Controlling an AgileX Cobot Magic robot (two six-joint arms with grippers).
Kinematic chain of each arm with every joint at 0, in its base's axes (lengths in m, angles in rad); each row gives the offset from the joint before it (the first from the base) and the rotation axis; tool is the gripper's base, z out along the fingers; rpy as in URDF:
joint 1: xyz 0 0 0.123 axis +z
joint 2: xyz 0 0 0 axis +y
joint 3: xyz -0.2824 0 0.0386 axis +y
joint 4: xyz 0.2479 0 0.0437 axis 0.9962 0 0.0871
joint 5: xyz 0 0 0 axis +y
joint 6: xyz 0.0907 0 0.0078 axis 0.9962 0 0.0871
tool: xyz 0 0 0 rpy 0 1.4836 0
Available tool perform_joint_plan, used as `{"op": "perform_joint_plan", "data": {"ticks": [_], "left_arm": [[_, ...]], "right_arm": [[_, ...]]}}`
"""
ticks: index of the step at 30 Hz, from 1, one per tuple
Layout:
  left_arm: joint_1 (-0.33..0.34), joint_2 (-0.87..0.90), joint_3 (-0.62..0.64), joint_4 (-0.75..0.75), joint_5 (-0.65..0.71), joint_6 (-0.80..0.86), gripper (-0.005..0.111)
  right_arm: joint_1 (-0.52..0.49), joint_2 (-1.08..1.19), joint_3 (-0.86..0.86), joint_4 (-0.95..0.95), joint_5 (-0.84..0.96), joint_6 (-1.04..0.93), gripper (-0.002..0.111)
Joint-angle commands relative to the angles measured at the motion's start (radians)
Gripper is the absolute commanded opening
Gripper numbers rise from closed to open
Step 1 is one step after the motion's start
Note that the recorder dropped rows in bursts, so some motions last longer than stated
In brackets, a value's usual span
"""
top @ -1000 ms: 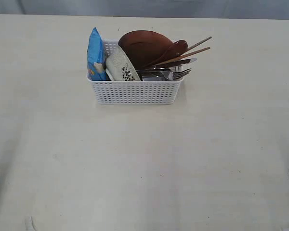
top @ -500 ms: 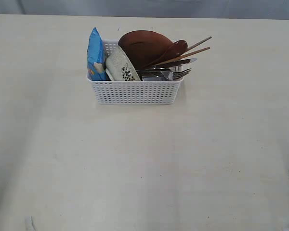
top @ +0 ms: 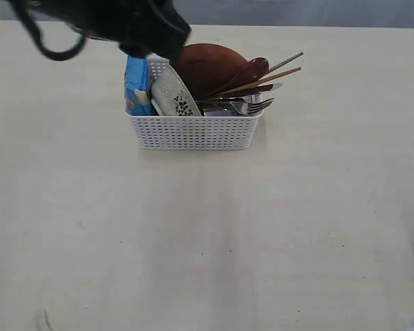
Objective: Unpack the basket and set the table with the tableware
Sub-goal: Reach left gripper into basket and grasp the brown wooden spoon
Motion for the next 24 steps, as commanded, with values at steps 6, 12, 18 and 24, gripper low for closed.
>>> {"op": "perform_joint_plan", "data": {"ticks": [6, 12, 18, 24], "left_arm": [[-0.026, 0.439, -0.396, -0.098, 0.246, 0.288, 0.054], [-0.026, 0.572, -0.405, -0.112, -0.069, 0.390, 0.054], [-0.026, 0.674, -0.405, -0.110, -0.191, 0.508, 0.054], [-0.024, 0.742, -0.405, -0.110, -0.280, 0.556, 0.054]], "right_arm": [[-0.003, -0.005, 0.002, -0.010, -0.009, 0.000, -0.001], [-0.003, -0.005, 0.002, -0.010, -0.009, 0.000, -0.001], [-0.003, -0.005, 0.002, -0.010, -0.009, 0.000, -0.001], [-0.003, -0.005, 0.002, -0.010, -0.009, 0.000, -0.001]]}}
